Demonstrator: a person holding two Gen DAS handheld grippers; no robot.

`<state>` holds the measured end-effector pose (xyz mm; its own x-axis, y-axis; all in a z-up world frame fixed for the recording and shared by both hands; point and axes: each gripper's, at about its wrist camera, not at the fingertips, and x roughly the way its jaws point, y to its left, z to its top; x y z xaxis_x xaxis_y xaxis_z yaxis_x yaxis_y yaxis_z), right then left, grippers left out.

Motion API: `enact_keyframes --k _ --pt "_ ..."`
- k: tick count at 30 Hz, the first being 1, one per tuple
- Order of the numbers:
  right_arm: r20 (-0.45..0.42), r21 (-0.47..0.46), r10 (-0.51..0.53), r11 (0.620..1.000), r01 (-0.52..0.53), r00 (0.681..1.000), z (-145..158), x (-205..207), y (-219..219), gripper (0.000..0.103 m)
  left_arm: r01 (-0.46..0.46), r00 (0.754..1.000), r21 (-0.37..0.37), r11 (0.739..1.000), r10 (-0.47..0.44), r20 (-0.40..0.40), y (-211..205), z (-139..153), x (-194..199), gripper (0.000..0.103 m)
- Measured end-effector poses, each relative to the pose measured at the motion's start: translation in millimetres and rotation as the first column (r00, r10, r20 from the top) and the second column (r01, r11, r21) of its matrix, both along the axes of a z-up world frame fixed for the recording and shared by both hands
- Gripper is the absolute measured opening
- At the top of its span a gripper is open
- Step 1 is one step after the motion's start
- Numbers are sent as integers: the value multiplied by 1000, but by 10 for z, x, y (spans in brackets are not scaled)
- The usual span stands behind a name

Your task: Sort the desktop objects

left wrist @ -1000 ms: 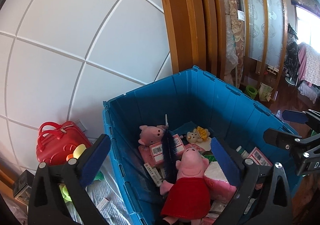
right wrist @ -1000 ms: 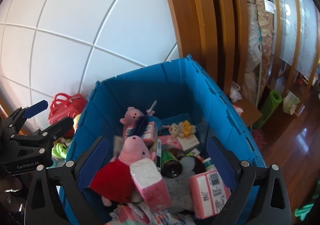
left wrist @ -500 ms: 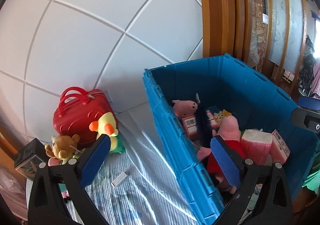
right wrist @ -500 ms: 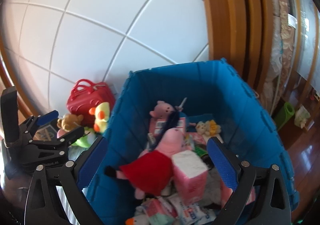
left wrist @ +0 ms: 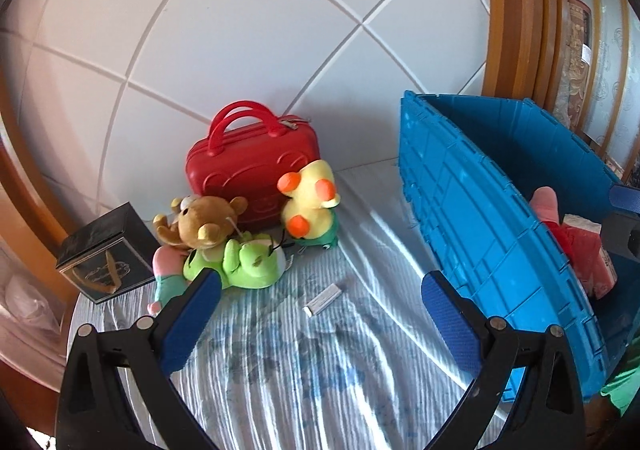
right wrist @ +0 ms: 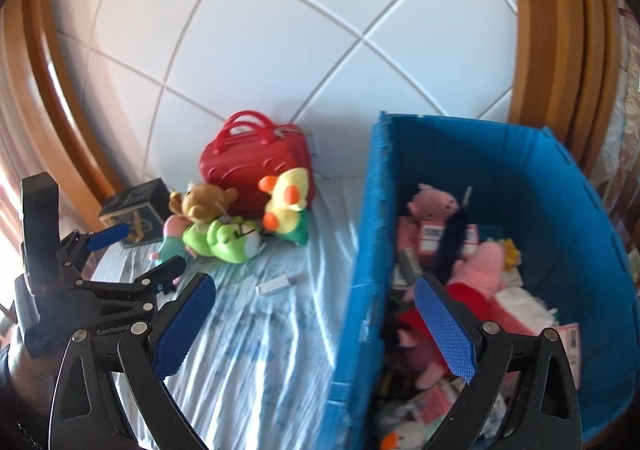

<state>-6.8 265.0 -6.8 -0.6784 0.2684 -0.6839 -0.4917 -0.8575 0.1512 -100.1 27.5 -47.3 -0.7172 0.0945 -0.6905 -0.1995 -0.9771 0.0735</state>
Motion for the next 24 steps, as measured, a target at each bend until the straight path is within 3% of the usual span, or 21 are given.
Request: enact_keyframes --k 12,24 --pt "133 -45 37 999 -31 990 -797 -808 -598 101 -110 991 -1 994 109 71 -1036 -602 -32 102" --pt "298 -77 -22 996 47 954 -2243 -1815 -617 101 -249 964 -22 968 250 92 -2034 -1394 -674 102"
